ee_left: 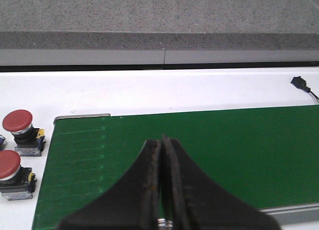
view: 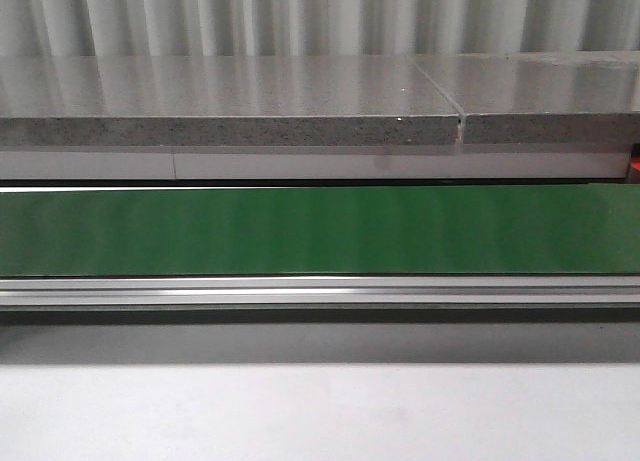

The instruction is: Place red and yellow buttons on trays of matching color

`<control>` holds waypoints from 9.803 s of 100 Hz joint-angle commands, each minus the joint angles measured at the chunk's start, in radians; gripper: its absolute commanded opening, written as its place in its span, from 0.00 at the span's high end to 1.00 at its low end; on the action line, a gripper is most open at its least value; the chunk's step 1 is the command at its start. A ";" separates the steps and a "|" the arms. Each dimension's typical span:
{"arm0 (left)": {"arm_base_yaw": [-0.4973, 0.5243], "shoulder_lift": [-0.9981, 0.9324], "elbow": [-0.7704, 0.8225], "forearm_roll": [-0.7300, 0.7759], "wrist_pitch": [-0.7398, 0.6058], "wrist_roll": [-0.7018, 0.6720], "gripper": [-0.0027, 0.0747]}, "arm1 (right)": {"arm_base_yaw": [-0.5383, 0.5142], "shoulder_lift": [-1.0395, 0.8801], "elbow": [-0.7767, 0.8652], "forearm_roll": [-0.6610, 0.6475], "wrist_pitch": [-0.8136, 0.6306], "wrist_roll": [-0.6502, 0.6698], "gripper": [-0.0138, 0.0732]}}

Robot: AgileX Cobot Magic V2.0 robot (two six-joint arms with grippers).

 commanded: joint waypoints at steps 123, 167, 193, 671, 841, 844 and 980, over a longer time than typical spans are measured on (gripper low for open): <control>-0.008 -0.002 -0.027 -0.020 -0.070 -0.004 0.99 | 0.092 -0.079 0.001 0.011 -0.069 -0.038 0.92; -0.006 0.088 -0.027 -0.020 -0.070 -0.004 0.30 | 0.092 -0.079 0.001 0.011 -0.069 -0.038 0.92; -0.006 0.113 -0.027 -0.029 -0.070 -0.004 0.10 | 0.092 -0.079 0.001 0.011 -0.069 -0.038 0.92; 0.150 0.839 -0.586 0.143 0.402 0.038 0.16 | 0.092 -0.079 0.001 0.011 -0.069 -0.038 0.92; 0.535 0.998 -0.626 0.146 0.237 -0.160 0.12 | 0.092 -0.079 0.001 0.011 -0.069 -0.038 0.92; 0.539 1.009 -0.638 0.146 0.237 -0.160 0.12 | 0.092 -0.079 0.001 0.011 -0.069 -0.038 0.92; 0.517 0.946 -0.773 0.096 0.338 -0.161 0.99 | 0.092 -0.079 0.001 0.011 -0.069 -0.038 0.92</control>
